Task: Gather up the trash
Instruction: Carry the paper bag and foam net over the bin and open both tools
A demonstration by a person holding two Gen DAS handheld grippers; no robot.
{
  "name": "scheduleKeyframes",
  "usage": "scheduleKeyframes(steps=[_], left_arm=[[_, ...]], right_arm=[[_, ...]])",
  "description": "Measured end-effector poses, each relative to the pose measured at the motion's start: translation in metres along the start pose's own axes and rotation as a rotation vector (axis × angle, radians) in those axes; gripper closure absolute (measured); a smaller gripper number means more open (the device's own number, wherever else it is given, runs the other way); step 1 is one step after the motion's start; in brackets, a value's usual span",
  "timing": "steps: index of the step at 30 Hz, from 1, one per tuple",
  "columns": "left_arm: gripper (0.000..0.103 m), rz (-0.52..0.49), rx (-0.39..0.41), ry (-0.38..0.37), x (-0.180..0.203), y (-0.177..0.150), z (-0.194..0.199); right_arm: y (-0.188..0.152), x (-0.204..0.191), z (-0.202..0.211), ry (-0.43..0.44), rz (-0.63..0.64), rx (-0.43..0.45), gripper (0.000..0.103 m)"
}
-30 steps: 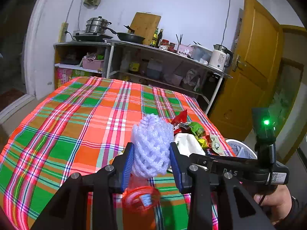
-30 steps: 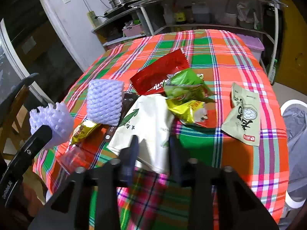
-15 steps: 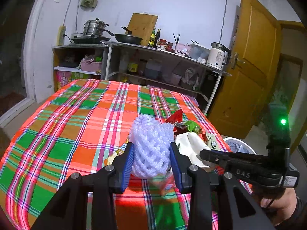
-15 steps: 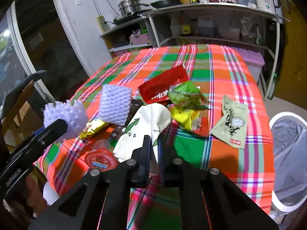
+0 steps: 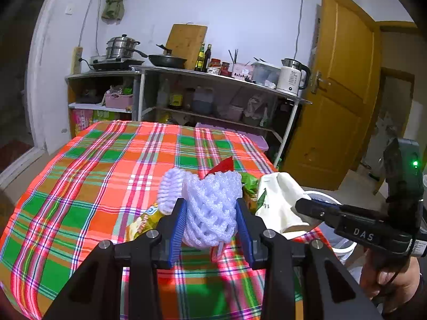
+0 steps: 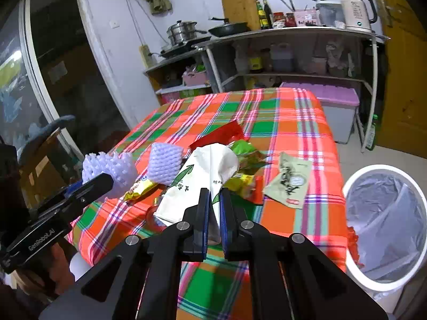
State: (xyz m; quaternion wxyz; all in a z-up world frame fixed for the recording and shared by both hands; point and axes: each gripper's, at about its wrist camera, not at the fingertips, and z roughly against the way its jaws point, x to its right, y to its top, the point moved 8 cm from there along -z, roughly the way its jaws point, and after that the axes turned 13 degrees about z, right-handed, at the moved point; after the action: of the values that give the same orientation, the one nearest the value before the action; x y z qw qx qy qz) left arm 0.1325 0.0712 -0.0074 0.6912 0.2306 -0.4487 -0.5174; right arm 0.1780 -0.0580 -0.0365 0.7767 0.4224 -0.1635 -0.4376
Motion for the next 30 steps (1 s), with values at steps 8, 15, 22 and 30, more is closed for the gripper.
scheduleKeyframes(steps=[8, 15, 22, 30], left_arm=[[0.066, -0.041, -0.017, -0.029, 0.031, -0.007, -0.004], [0.066, -0.081, -0.049, -0.064, 0.06, -0.017, -0.017], [0.066, -0.125, -0.095, -0.108, 0.096, -0.03, -0.039], [0.066, -0.187, -0.144, -0.173, 0.148, -0.047, -0.068]], right_arm=[[-0.006, 0.027, 0.028, -0.043, -0.04, 0.035, 0.095], [-0.017, 0.056, 0.049, -0.099, -0.084, 0.049, 0.095], [-0.032, 0.089, 0.069, -0.16, -0.134, 0.055, 0.095], [-0.053, 0.14, 0.09, -0.251, -0.209, 0.05, 0.095]])
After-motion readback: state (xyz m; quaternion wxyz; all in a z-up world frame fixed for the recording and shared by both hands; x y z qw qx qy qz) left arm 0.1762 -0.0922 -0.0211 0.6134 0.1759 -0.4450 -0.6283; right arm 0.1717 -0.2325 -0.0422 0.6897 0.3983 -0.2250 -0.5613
